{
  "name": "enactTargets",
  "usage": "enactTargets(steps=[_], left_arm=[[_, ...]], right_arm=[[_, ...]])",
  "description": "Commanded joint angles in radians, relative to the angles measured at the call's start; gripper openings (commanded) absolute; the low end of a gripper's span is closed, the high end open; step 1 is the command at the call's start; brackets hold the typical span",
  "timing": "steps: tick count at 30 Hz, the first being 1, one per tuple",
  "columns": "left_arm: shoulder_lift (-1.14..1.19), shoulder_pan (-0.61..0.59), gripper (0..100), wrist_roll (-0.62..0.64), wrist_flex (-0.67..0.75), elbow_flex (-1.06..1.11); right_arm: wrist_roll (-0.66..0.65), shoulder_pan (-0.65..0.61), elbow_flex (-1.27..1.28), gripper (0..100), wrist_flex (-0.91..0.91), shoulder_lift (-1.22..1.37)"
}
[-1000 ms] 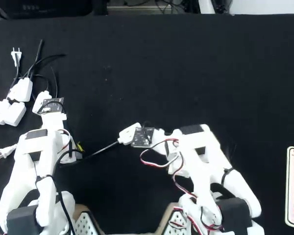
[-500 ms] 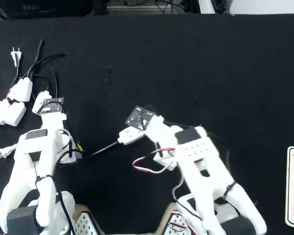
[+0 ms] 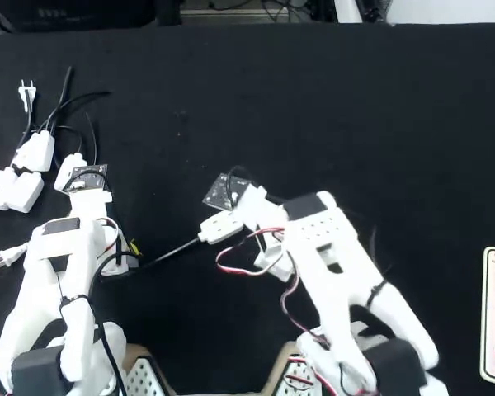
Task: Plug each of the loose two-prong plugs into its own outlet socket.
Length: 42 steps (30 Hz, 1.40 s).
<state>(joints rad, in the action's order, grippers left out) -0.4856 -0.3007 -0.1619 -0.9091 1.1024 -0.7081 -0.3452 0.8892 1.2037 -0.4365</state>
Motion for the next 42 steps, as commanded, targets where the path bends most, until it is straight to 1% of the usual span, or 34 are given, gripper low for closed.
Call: enactTargets(steps=[1, 8, 17, 20, 23, 26, 28, 32, 37, 42], left_arm=[[-0.006, -0.015, 23, -0.008, 0.011, -0.010], [-0.006, -0.015, 23, -0.008, 0.011, -0.010], [-0.006, -0.015, 23, -0.008, 0.011, -0.010], [-0.006, -0.015, 23, -0.008, 0.011, -0.010], [-0.006, -0.015, 23, -0.008, 0.011, -0.010], [-0.006, -0.015, 23, -0.008, 0.011, -0.010], [-0.006, -0.015, 23, -0.008, 0.011, -0.010], [-0.006, -0.015, 23, -0.008, 0.011, -0.010], [-0.006, -0.015, 23, -0.008, 0.011, -0.010], [-0.006, -0.015, 23, -0.008, 0.011, -0.010]], right_arm=[[-0.035, -0.014, 0.038, 13.2, 0.002, -0.084], [-0.055, -0.012, 0.185, 13.2, -0.129, -0.104], [-0.057, -0.011, 0.200, 13.1, -0.227, -0.104], [-0.092, -0.009, 0.205, 12.9, -0.226, -0.104], [-0.135, 0.034, 0.222, 11.1, -0.230, -0.104], [-0.153, 0.094, 0.223, 12.3, -0.230, -0.104], [-0.153, 0.112, 0.223, 13.2, -0.232, -0.104], [-0.150, 0.109, 0.222, 13.0, -0.233, -0.104], [-0.147, 0.057, 0.240, 12.9, -0.241, -0.104], [-0.147, 0.057, 0.294, 12.7, -0.324, -0.104]])
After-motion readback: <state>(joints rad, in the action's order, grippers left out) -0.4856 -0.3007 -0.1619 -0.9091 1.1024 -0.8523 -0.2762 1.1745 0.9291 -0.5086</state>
